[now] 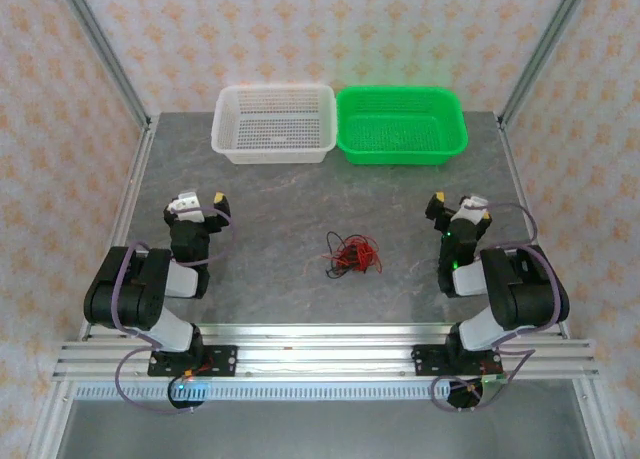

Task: Untangle the cables

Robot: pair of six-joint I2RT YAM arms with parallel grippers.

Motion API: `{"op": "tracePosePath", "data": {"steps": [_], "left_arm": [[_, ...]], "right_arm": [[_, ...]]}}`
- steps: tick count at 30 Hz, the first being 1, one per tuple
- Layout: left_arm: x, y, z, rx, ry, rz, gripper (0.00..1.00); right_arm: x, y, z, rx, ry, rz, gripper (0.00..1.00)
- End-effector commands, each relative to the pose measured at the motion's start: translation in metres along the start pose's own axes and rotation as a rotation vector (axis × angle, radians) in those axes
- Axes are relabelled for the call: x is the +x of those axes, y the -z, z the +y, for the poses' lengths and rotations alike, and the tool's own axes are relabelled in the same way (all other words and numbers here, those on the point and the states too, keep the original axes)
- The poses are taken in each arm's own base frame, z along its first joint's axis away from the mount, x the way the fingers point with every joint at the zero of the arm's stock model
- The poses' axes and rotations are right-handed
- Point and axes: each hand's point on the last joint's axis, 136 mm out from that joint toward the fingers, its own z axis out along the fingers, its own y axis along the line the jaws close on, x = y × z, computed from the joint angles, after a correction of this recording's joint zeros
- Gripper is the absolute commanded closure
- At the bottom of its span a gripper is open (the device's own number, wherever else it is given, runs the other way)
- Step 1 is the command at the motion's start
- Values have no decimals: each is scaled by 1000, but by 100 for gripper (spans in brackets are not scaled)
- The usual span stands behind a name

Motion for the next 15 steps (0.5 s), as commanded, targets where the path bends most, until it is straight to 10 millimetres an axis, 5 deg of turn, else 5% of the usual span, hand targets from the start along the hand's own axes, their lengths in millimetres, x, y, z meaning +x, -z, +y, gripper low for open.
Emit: {"op": "tracePosePath", "data": {"steps": [1, 15], "left_arm": [[-8, 0, -4, 20, 4, -28, 0], [-7, 0, -5, 23, 5, -26, 1]], "right_arm": [[-10, 3, -4, 20, -27, -42, 0], [-9, 2, -3, 17, -27, -37, 0]]}}
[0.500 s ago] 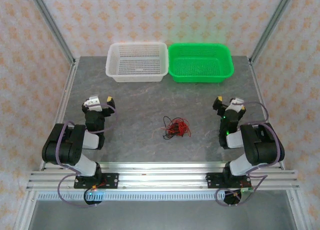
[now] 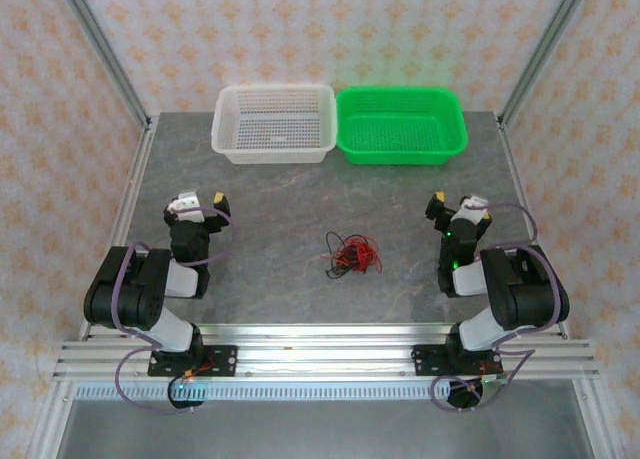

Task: Untangle the cables

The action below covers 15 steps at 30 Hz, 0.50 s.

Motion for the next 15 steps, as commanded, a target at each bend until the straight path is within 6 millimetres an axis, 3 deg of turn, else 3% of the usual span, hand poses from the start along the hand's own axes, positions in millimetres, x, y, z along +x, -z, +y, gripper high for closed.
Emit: {"op": "tracePosePath", "data": {"steps": [1, 15], "left_arm": [[-8, -1, -4, 21, 5, -27, 1], [-8, 0, -1, 5, 14, -31, 1]], "right_arm": [[-9, 2, -3, 17, -20, -37, 0], [-11, 4, -7, 29, -31, -48, 0]]}}
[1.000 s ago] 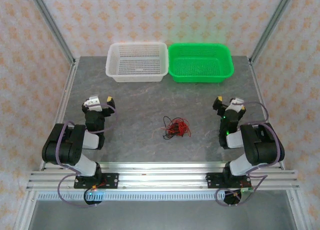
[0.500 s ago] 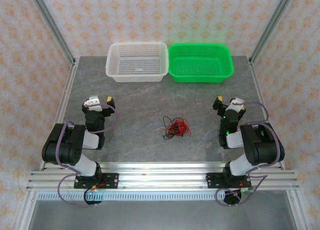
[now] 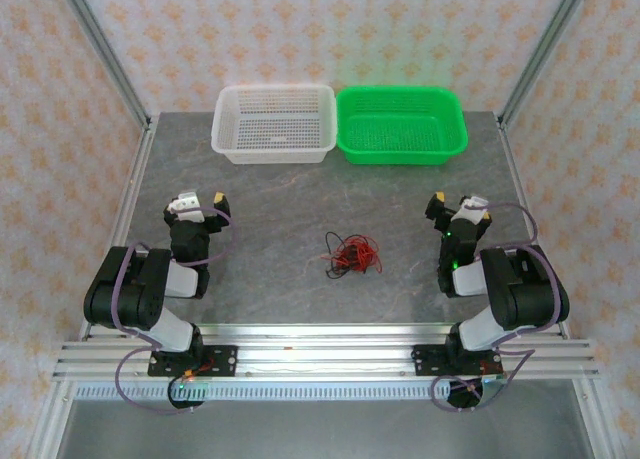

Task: Untangle the cables

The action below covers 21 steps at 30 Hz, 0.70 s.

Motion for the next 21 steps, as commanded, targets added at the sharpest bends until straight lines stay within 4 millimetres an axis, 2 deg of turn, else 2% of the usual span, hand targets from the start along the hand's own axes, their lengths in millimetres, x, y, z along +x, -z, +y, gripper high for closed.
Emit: {"op": "tracePosePath", "data": {"steps": [1, 4, 7, 9, 13, 15, 18, 21], "left_arm": [[-11, 0, 1, -11, 19, -31, 1], [-22, -1, 5, -42, 28, -19, 1], [-47, 8, 9, -66, 57, -44, 6], [-67, 19, 14, -88, 119, -86, 8], [-98, 35, 12, -68, 282, -105, 9], [-105, 37, 4, -23, 354, -77, 10], [-108, 38, -20, 77, 436, 9, 13], [-103, 43, -56, 168, 438, 130, 15]], "right_arm": [[-12, 5, -9, 41, -41, -53, 0], [-17, 9, -12, 31, -56, -66, 0], [-25, 16, -8, 13, -50, -95, 0], [-31, 12, -9, 62, -49, -45, 0], [-57, 15, 3, 35, -105, 29, 3], [-62, 20, 13, -16, -160, 73, 3], [-59, 26, 31, -74, -229, 208, 3], [-37, 38, 51, -120, -282, 440, 5]]}}
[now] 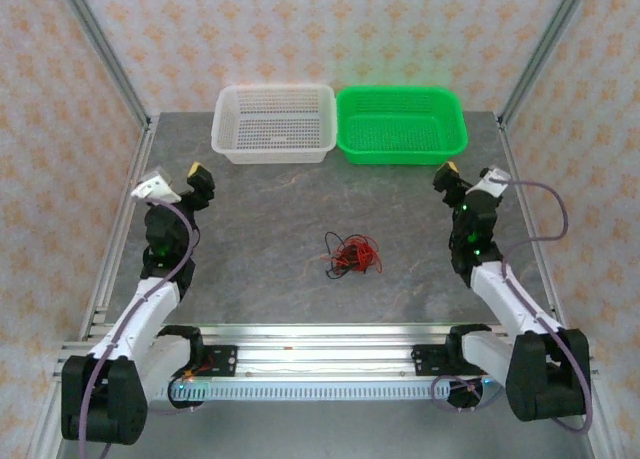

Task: Untangle the cables

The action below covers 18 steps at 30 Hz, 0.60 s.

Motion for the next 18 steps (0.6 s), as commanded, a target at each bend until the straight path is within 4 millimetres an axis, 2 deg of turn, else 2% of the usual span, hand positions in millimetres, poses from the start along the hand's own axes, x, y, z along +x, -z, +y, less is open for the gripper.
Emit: {"op": "tracePosePath", "data": {"steps": [1, 4, 9, 13, 18], "left_arm": [[45, 9, -28, 50, 58, 256, 15], [69, 27, -54, 94, 50, 363, 15], [109, 58, -77, 167, 108, 491, 15], [135, 77, -89, 198, 125, 555, 15], [156, 87, -101, 222, 120, 602, 15]], "right_arm": [[78, 19, 3, 7, -84, 428, 5], [108, 45, 29, -62, -86, 610, 5], [138, 89, 71, -150, -24, 739, 8], [166, 111, 87, -145, 42, 816, 11], [196, 125, 100, -109, 161, 865, 13]]}}
